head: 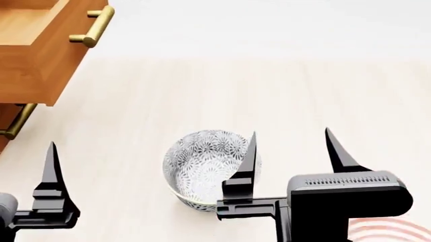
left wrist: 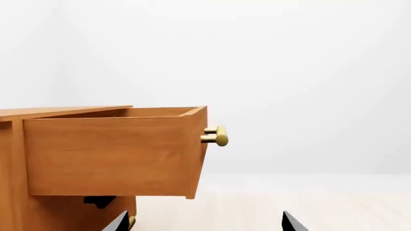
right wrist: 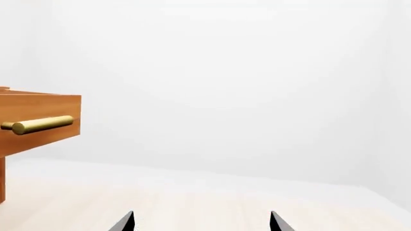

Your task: Put the ketchup in the top drawer of the cabinet.

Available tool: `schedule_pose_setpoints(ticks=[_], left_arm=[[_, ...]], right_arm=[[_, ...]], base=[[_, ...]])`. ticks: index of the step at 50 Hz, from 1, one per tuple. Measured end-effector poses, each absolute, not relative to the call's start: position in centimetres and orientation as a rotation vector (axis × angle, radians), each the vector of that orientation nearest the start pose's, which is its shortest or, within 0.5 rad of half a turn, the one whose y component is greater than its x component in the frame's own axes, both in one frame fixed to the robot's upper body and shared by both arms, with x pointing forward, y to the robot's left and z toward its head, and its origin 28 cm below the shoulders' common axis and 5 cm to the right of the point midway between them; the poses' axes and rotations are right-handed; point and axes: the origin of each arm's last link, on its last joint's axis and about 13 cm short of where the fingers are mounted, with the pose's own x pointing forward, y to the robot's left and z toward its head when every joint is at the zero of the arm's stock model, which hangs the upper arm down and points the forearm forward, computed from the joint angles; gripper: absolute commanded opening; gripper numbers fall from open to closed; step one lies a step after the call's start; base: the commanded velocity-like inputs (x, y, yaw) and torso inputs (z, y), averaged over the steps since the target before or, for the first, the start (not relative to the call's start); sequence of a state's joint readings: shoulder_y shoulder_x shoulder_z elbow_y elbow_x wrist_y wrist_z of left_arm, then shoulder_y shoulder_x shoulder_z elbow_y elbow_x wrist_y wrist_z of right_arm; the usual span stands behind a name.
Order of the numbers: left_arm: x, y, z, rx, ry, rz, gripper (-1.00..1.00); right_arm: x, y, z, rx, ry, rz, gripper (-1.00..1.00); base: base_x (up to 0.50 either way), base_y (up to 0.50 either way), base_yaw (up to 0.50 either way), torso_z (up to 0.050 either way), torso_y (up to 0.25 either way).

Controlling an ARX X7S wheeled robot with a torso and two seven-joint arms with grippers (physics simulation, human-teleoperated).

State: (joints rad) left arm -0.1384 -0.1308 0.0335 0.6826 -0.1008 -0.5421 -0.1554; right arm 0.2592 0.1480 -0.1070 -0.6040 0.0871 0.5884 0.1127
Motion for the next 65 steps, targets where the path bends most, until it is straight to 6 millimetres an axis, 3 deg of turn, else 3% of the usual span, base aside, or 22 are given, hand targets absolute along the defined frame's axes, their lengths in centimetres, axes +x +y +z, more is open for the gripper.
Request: schedule_pose_setpoints(ticks=[50,65], left_arm=[[21.81,21.58,14.01,0.034,-0.259,0.067,1.0],[21.92,21.65,13.9,0.032,-0.257,0.069,1.0]], right_arm=[[23.82,-9.94,15.42,-0.1,-0.251,-0.002,1.0],[23.32,-10.49,15.84,-0.096,-0.275,0.006,1.0]], base=[[0.04,0.46,0.0,0.0,0.0],[0.0,0.0,0.0,0.0,0.0]])
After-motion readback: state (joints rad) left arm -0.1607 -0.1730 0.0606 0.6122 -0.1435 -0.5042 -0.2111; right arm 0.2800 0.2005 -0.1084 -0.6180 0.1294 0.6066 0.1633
